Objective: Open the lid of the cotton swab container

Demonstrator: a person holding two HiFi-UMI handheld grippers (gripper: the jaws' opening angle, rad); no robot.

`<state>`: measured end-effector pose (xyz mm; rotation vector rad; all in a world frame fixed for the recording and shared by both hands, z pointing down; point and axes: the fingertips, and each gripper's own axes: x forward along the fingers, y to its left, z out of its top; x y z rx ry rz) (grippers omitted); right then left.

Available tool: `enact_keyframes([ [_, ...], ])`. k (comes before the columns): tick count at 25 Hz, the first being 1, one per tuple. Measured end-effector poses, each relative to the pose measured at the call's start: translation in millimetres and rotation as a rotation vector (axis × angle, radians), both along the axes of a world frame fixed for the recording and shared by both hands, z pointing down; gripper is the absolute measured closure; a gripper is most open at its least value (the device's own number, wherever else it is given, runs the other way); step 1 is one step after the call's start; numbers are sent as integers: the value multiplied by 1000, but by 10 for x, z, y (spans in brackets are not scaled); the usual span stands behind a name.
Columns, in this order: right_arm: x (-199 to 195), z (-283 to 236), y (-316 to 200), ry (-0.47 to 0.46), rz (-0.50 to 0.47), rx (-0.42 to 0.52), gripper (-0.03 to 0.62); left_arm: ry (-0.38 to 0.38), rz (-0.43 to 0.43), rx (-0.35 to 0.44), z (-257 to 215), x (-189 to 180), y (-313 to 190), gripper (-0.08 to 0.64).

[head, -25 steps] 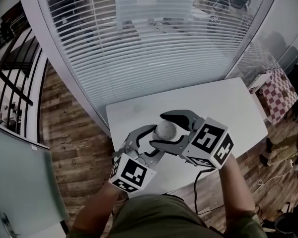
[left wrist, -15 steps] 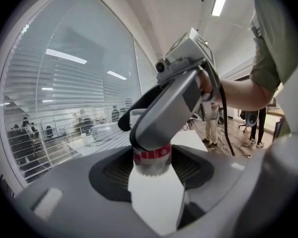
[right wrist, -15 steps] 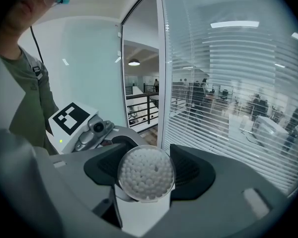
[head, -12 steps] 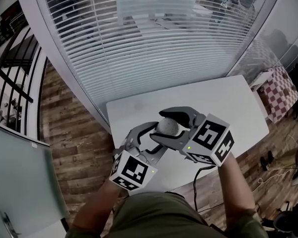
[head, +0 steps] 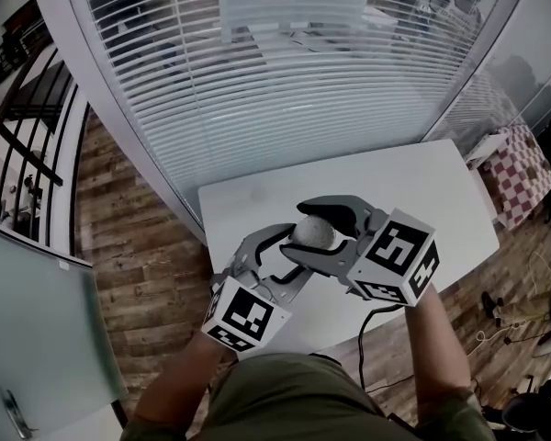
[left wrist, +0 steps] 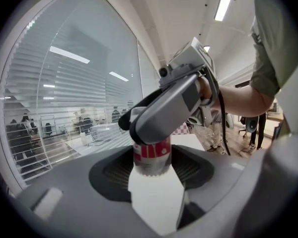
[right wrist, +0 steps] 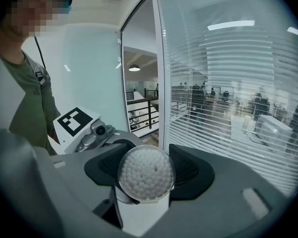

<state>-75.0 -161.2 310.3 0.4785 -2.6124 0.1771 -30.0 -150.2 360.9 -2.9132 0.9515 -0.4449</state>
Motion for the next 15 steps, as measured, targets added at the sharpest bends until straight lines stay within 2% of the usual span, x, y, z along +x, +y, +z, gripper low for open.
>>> enact_keyframes([
  [9,25,-16,-13,-56,3,-9,318,1,3,-10,19,13,-1,316],
  [15,59,-38,5,-94,1,-17,318,20,23,11,-37,74,22,316],
])
